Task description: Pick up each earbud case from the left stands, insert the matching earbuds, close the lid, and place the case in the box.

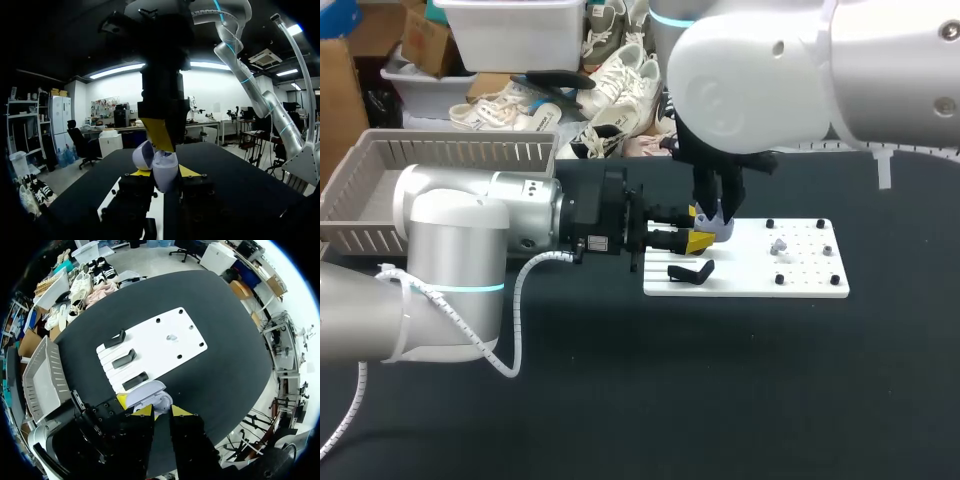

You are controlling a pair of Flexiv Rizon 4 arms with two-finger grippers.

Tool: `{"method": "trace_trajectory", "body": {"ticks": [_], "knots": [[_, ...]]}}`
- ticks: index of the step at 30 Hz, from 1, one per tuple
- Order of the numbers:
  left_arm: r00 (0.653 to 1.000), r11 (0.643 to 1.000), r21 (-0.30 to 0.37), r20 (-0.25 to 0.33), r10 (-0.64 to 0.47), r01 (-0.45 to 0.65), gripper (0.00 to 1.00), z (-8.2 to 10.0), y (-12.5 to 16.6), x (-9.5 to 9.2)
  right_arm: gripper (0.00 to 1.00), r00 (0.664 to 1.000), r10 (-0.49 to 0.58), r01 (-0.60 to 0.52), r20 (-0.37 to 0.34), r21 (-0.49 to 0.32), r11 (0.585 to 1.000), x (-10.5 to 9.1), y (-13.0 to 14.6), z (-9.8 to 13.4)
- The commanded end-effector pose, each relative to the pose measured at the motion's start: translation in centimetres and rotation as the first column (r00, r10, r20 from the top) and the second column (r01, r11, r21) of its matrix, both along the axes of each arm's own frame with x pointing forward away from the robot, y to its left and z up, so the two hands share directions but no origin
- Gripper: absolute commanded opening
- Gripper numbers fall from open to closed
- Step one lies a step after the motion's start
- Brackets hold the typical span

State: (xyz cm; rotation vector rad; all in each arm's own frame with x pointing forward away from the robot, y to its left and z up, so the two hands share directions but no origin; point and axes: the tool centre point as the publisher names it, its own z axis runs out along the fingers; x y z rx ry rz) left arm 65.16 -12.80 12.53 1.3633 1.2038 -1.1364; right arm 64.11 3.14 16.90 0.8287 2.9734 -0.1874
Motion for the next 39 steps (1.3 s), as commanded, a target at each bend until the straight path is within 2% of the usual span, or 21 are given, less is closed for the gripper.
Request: {"method": "trace_trajectory", "body": {"ticks": [1, 4, 11, 15, 19, 25, 35, 36, 37, 39], "knots": [[1.0, 1.0, -0.001, 0.002, 0.006, -0.006, 0.0, 0.0, 0.0, -0.1, 0.11, 1.0, -0.002, 0.002, -0.009, -0.007, 1.0, 0.3, 0.1, -0.1], [1.0, 1.0, -0.001, 0.002, 0.006, -0.006, 0.0, 0.0, 0.0, -0.1, 0.34, 1.0, -0.001, 0.001, -0.01, -0.006, 1.0, 0.3, 0.2, 0.0], [1.0, 1.0, -0.001, 0.002, 0.006, -0.006, 0.0, 0.0, 0.0, -0.1, 0.36, 0.999, -0.015, 0.015, 0.05, 0.001, 1.0, -1.1, -0.8, 1.6], [1.0, 1.0, -0.001, 0.002, 0.006, -0.006, 0.0, 0.0, 0.0, -0.1, 0.35, 0.995, -0.035, 0.032, 0.088, 0.03, 0.999, -2.4, -2.7, 2.6], [1.0, 1.0, -0.001, 0.002, 0.006, -0.006, 0.0, 0.0, 0.0, -0.1, 0.33, 0.988, 0.006, -0.012, 0.152, 0.039, 0.999, -2.9, -4.8, 3.0], [1.0, 1.0, -0.001, 0.002, 0.006, -0.006, 0.0, 0.0, 0.0, -0.1, 0.46, 0.957, 0.146, -0.168, 0.251, 0.068, 0.983, -2.3, -6.7, 3.2], [1.0, 1.0, -0.001, 0.002, 0.006, -0.006, 0.0, 0.0, 0.0, -0.1, 0.46, 0.954, 0.161, -0.184, 0.251, 0.074, 0.98, -2.2, -7.0, 3.2], [1.0, 1.0, -0.001, 0.002, 0.006, -0.006, 0.0, 0.0, 0.0, -0.1, 0.48, 0.947, 0.204, -0.242, 0.247, 0.134, 0.961, -0.6, -9.8, 2.5], [1.0, 1.0, -0.001, 0.002, 0.006, -0.006, 0.0, 0.0, 0.0, -0.1, 0.49, 0.949, 0.201, -0.24, 0.244, 0.144, 0.96, 0.2, -11.3, 1.9], [1.0, 1.0, -0.001, 0.002, 0.006, -0.006, 0.0, 0.0, 0.0, -0.1, 0.5, 0.951, 0.198, -0.239, 0.238, 0.156, 0.958, 0.5, -11.8, 1.2]]}}
